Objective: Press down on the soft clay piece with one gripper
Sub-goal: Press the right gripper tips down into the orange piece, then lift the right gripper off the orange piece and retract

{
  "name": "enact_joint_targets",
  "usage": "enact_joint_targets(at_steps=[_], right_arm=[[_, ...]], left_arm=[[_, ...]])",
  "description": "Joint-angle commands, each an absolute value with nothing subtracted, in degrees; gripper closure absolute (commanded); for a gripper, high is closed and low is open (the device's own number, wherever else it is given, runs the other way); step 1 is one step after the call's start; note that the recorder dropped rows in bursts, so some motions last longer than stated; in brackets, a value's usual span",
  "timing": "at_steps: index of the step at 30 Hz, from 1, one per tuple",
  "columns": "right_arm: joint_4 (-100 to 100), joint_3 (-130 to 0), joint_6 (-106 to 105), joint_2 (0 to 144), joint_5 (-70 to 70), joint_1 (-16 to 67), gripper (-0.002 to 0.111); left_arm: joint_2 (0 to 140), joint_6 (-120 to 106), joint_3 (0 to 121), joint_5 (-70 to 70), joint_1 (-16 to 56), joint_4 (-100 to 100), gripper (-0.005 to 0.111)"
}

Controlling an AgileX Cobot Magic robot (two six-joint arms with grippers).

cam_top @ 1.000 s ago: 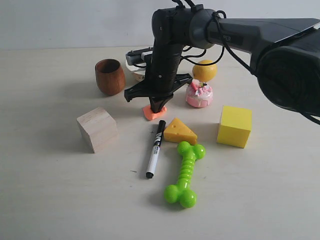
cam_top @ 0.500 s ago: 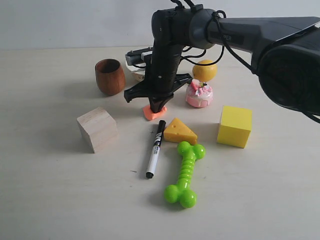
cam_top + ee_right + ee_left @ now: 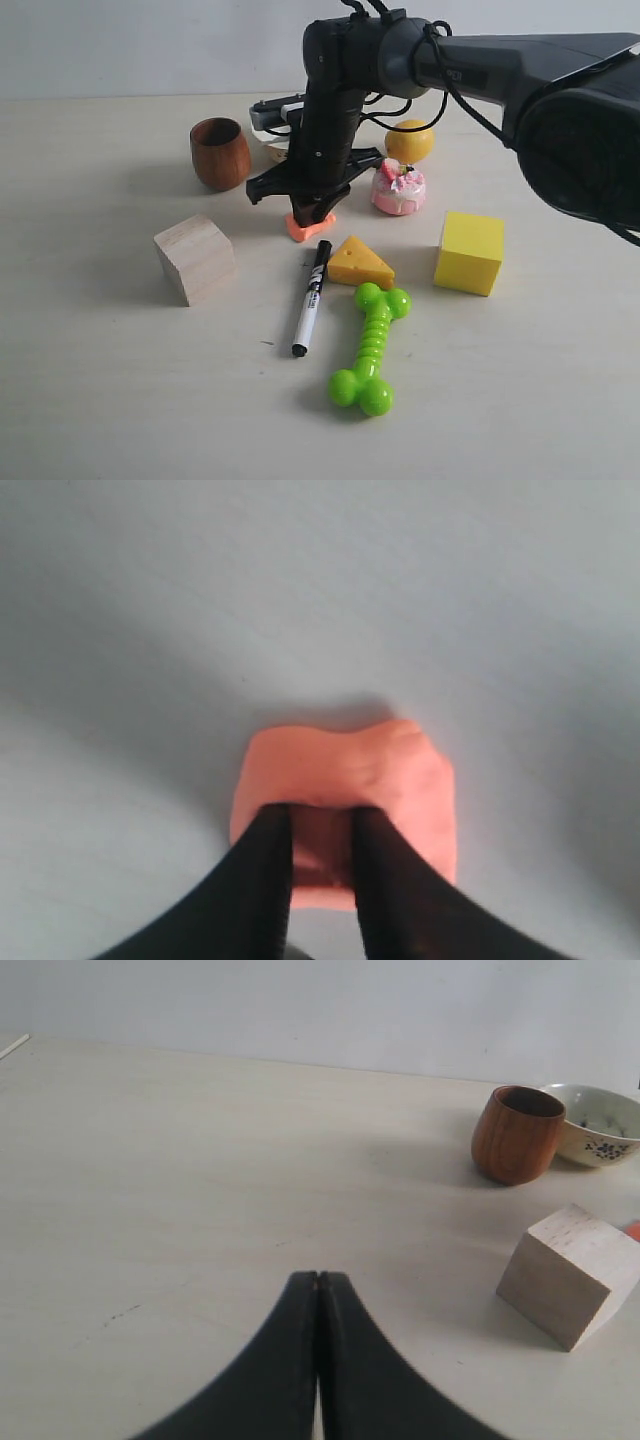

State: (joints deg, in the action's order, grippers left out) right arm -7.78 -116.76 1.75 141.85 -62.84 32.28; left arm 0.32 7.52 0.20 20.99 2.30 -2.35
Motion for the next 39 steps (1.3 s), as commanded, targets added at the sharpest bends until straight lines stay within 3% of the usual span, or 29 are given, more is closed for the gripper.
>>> enact_joint_targets(at_steps=[1, 7, 20, 23, 29, 39], right_arm=[[-8.99, -115.88, 1.64, 142.00, -60.97, 32.66, 0.078], [-8.99, -115.88, 1.64, 140.65, -60.01, 32.66, 0.073], [-6.66, -115.88, 1.64, 139.71, -60.32, 32.66, 0.073], [-6.34, -115.88, 1.64, 139.71, -60.55, 32.66, 0.079], [-6.82, -115.88, 1.64, 139.71, -61.14, 32.66, 0.104], [-7.96, -115.88, 1.54, 139.22, -61.26, 32.66, 0.105]], left_arm=[[0.00, 7.60, 0.00, 20.65, 2.73, -2.14, 0.107], [0.00, 7.60, 0.00, 20.65, 2.73, -2.14, 0.107], [0.00, 7.60, 0.00, 20.65, 2.73, -2.14, 0.107], [0.00, 7.60, 0.00, 20.65, 2.73, -2.14, 0.107], [0.00, 7.60, 0.00, 20.65, 2.73, -2.14, 0.107], [0.00, 7.60, 0.00, 20.65, 2.73, -2.14, 0.107]])
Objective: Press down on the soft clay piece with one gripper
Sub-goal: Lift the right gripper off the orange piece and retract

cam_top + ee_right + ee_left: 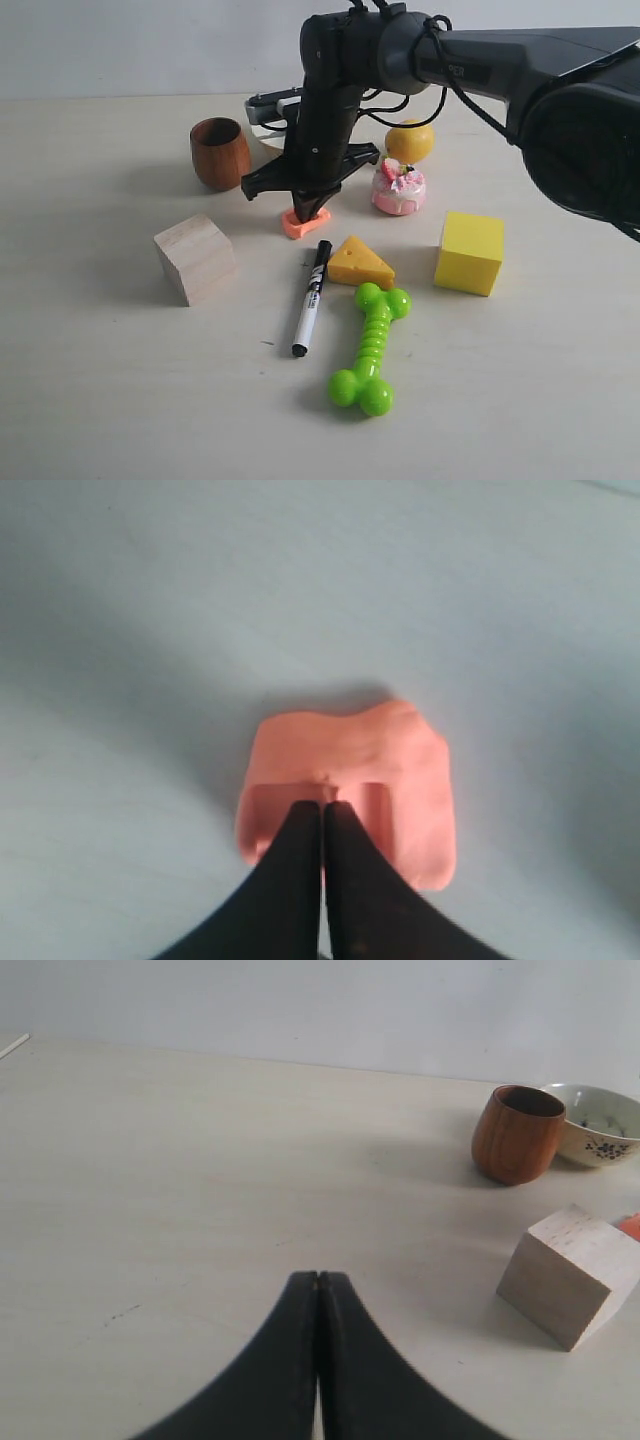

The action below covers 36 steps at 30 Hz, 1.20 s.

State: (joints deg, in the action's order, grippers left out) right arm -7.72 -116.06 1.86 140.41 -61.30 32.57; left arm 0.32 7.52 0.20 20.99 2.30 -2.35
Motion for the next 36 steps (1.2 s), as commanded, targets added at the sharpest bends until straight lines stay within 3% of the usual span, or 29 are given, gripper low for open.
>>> enact_joint_targets(at_steps=[1, 12, 25, 36], right_arm=[[-7.96, -115.88, 1.54, 138.98, -61.12, 32.66, 0.105], [-10.53, -110.73, 3.09, 127.72, -54.22, 32.66, 0.105], [-19.22, -66.10, -6.69, 96.65, -21.26, 32.66, 0.105], [-20.29, -57.28, -7.54, 81.54, -24.51, 32.66, 0.105]], left_arm=[[0.00, 7.60, 0.00, 20.65, 2.73, -2.14, 0.107], [0.00, 7.60, 0.00, 20.65, 2.73, -2.14, 0.107], [0.00, 7.60, 0.00, 20.65, 2.73, -2.14, 0.107], [0.00, 7.60, 0.00, 20.65, 2.73, -2.14, 0.107]])
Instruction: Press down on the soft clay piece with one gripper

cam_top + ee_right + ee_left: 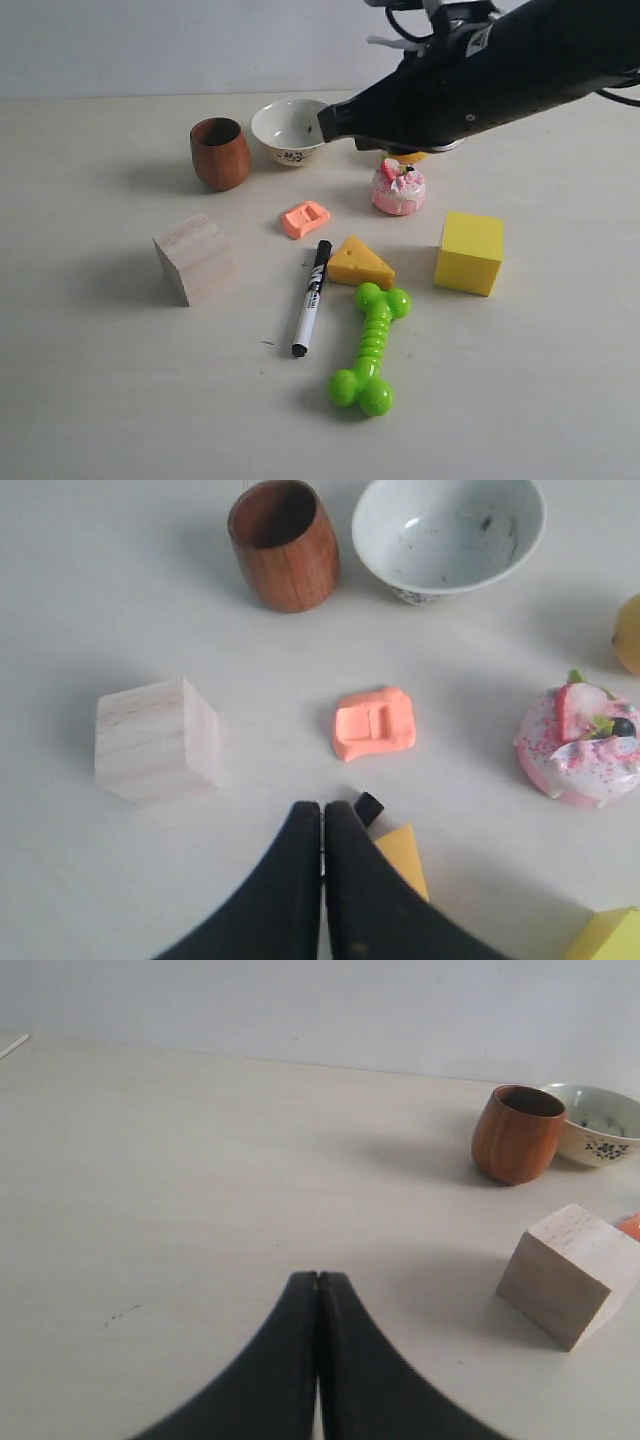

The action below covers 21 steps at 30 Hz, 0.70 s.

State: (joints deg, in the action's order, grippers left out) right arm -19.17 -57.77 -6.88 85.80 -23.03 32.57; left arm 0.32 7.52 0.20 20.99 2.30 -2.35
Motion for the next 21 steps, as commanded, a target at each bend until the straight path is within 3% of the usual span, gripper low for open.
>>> enact_joint_targets(at_steps=[1, 15, 21], right_arm=[[-21.03, -57.28, -7.44, 80.49, -25.07, 32.66, 0.105], [-10.46, -57.28, -7.21, 76.19, -19.00, 32.13, 0.105], [-9.08, -57.28, -4.34, 69.51, -24.32, 21.91, 0.105]], left_arm=[[0.00, 7.60, 0.00, 20.65, 2.73, -2.14, 0.107], [0.00, 7.60, 0.00, 20.65, 2.73, -2.14, 0.107], [0.00, 7.60, 0.00, 20.65, 2.73, -2.14, 0.107]])
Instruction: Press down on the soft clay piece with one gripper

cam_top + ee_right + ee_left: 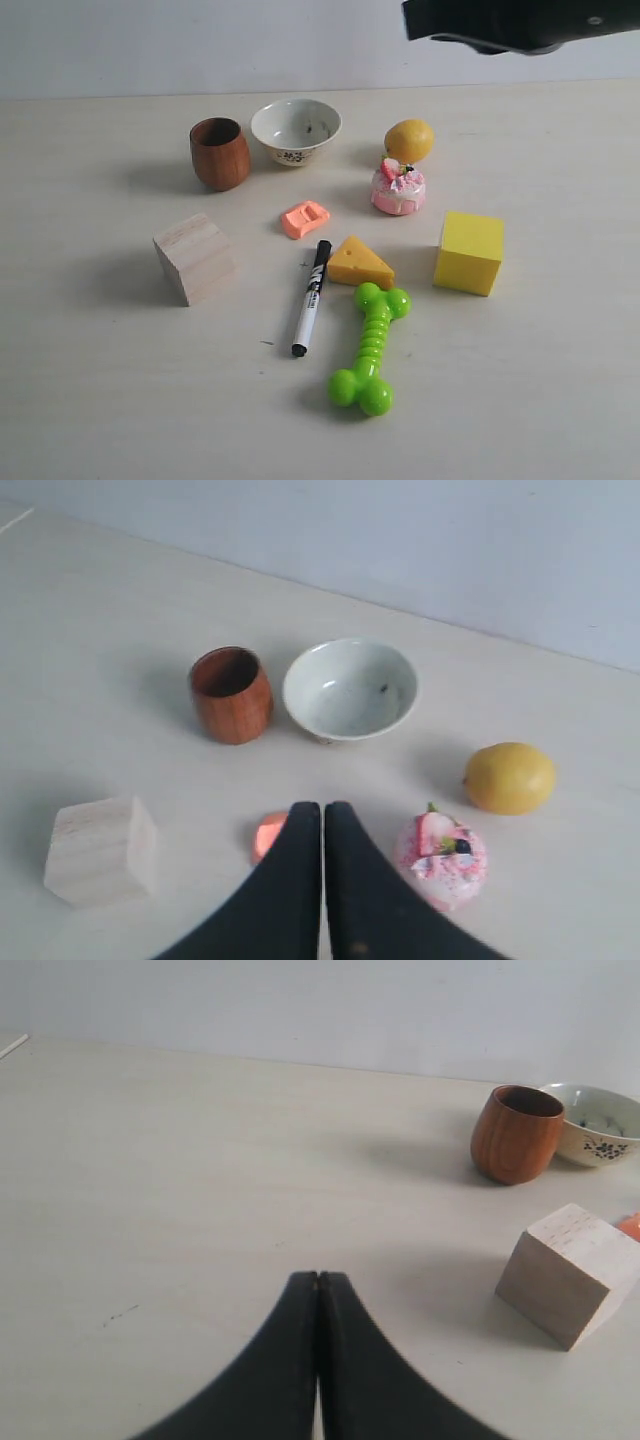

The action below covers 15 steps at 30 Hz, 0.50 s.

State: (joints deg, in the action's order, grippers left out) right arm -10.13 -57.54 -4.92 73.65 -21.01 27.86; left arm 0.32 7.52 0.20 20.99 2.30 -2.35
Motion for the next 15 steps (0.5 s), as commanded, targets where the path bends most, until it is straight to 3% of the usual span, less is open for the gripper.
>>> enact_joint_targets(at_steps=[1, 7, 15], right_arm=[[-9.08, -57.28, -4.46, 68.53, -25.21, 20.40, 0.105], [-8.24, -53.68, -4.91, 57.27, -28.55, 5.29, 0.105], [-0.96, -40.20, -4.79, 42.82, -25.31, -6.48, 0.105]], left_arm=[[0.00, 7.60, 0.00, 20.65, 2.73, -2.14, 0.107], [0.00, 7.60, 0.00, 20.65, 2.73, -2.14, 0.107], [0.00, 7.60, 0.00, 20.65, 2.73, -2.14, 0.107]])
